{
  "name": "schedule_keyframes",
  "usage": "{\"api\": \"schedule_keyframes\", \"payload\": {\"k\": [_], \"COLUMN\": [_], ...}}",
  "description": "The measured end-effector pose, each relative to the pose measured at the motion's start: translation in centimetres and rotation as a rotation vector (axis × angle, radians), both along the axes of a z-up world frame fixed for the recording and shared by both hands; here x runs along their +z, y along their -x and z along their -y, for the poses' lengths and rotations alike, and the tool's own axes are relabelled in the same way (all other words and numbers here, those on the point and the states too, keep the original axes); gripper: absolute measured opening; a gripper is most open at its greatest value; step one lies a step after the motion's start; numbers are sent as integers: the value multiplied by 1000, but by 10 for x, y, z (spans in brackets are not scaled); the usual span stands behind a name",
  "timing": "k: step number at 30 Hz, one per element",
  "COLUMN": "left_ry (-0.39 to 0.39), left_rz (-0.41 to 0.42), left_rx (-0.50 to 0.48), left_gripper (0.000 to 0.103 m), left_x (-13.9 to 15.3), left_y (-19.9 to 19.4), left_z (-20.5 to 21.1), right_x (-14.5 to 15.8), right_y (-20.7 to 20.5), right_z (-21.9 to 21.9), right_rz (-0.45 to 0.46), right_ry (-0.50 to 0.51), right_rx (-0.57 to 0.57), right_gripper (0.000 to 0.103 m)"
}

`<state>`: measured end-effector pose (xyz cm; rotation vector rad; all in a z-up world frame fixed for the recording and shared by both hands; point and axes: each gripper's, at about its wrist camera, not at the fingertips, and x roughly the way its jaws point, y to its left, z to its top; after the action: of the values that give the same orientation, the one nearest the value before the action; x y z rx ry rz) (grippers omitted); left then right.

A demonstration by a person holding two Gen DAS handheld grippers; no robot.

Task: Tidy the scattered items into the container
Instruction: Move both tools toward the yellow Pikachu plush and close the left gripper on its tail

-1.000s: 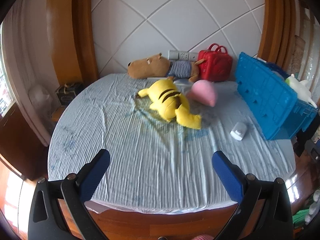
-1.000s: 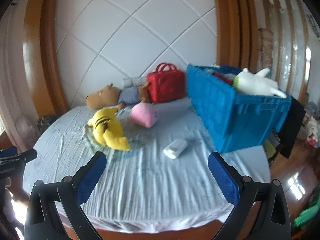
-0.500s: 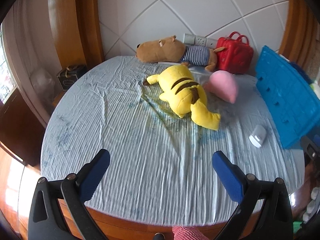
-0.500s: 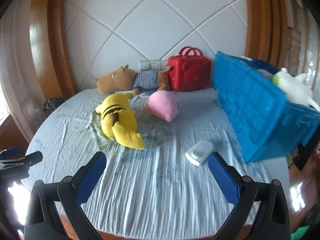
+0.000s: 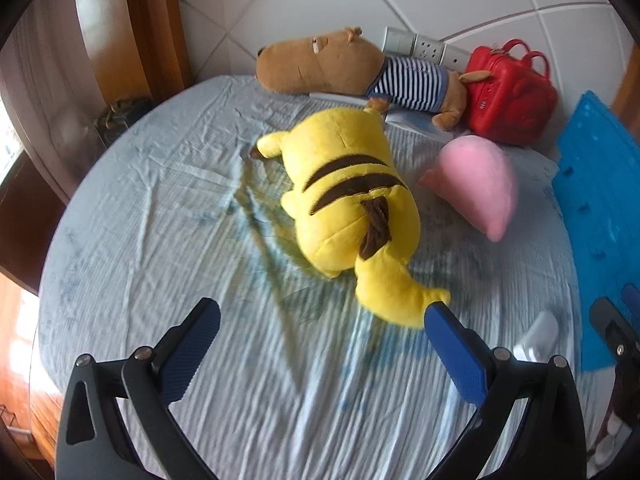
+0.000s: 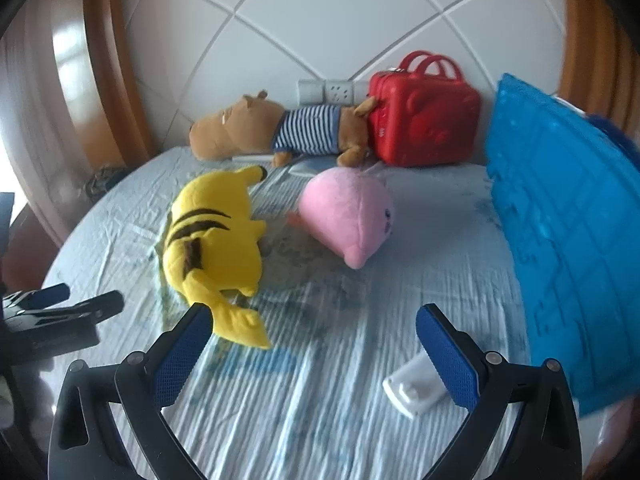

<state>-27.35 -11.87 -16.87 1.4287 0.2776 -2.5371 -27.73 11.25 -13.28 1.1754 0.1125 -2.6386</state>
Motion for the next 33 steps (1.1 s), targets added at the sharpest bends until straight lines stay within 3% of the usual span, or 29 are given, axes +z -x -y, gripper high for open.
{"api": "schedule_keyframes", "payload": {"k": [6,9,10,11,12,14,18,23,26,28,31,33], "left_ry": [-46,-17,-9,-21,-41,-93,-128,-233,-215,-151,-135,-75], "left_rz": [45,65,76,90,102,111,92,66,64,105,128,110], "left_rx": [-27,-52,-58,-63,-67,-74,-113,-127,-139,-133,-110,-98], "left_gripper": [103,101,95,77,65,60,60,60,60,29,21,19], "left_x": [-44,-61,-66,-71,-76,-82,-83,-78,-77,-84,-91,-85], "left_y": [45,61,65,66,68,68,68,68,69,71,67,61], "left_z": [-12,-16,-16,-13,-10,-3,-5,-13,-22,-25,-15,-5], "right_x": [-28,-41,-46,-49,-53,-60,-70,-76,-77,-76,-76,-78], "right_y": [37,46,49,51,54,59,66,68,69,68,68,69], "right_z": [1,-1,-2,-2,-2,-1,4,12,9,5,2,3], "right_rz": [65,95,107,117,127,145,170,183,186,182,181,188], "right_ry": [-31,-46,-48,-49,-50,-49,-38,-31,-36,-38,-37,-36], "right_rx": [6,-9,-16,-20,-25,-30,-33,-11,-17,-29,-30,-27], "right_gripper": [103,103,103,103,103,103,103,103,103,103,103,103]}}
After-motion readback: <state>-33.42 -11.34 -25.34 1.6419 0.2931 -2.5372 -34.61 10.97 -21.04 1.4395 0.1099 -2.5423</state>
